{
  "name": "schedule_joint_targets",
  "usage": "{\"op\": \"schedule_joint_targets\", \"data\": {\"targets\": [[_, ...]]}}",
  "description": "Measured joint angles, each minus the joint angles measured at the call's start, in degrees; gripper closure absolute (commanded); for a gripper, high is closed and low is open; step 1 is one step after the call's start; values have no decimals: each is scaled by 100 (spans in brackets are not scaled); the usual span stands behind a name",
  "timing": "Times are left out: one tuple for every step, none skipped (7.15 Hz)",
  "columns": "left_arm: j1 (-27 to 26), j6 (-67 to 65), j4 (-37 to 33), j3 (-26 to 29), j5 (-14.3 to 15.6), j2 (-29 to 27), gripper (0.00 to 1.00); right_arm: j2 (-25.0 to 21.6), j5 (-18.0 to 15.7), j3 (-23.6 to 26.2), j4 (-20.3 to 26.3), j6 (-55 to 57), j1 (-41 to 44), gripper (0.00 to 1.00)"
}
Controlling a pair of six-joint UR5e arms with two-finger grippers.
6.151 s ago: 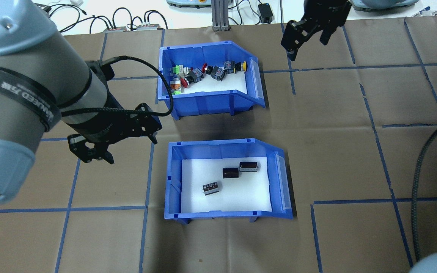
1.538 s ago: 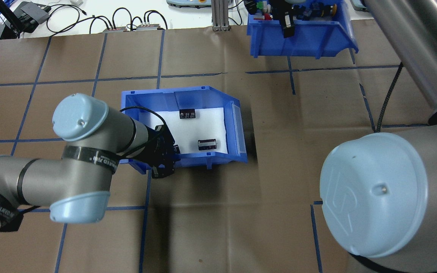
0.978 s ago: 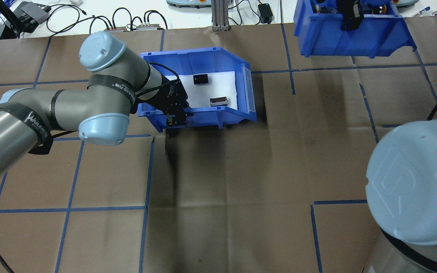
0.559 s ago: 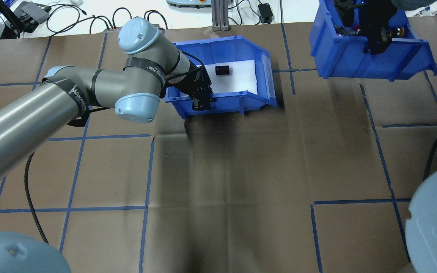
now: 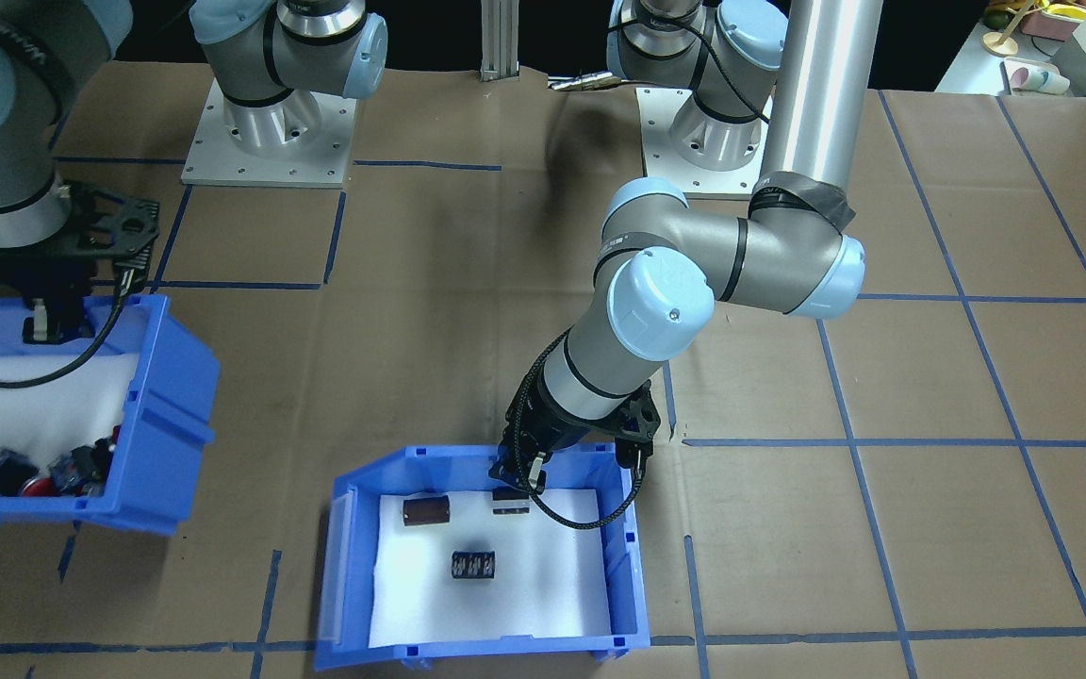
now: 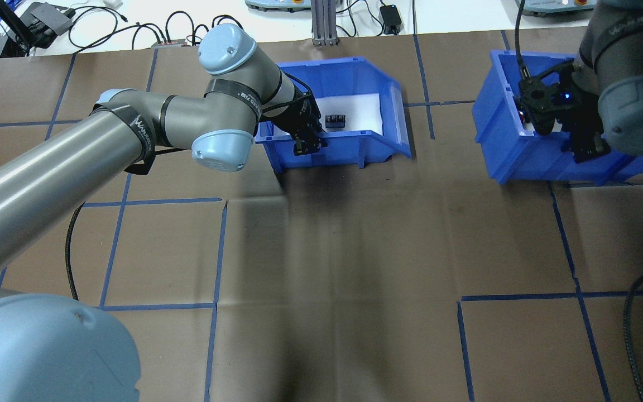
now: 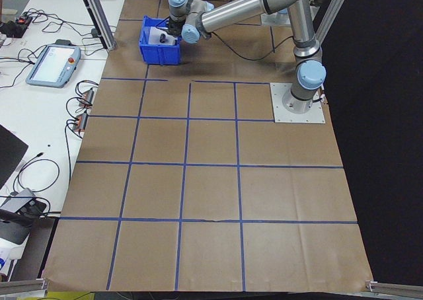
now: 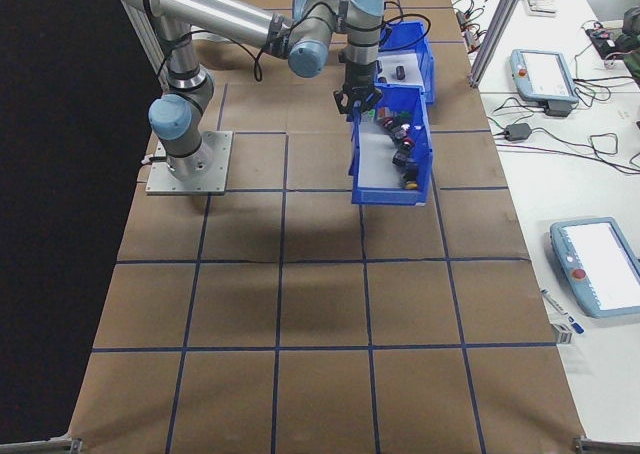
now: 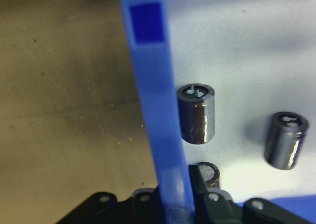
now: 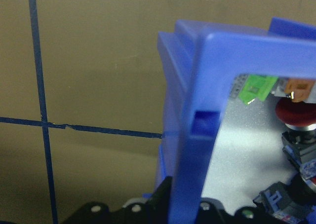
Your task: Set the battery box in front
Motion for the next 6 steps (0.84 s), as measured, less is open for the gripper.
{"op": "schedule_joint_targets", "data": {"targets": [[-7,-21,-24,15,138,14,0,-111,-17,214,-108,-6,-1,100],[-5,-29,-69,25,219,130,0,-162,-26,299,-143,-1,0,100],[20,3,-266,30,258,391,0,-190,-26,333,-146,12,7,100],[73,156,-661,42,293,731,0,-205,-19,346,-139,22,15,100],[137,573,-1131,85,413,1066,0,-228,-18,354,-118,26,23,100],[188,1310,-1654,169,643,1402,0,-287,-22,387,-74,28,41,100]]}}
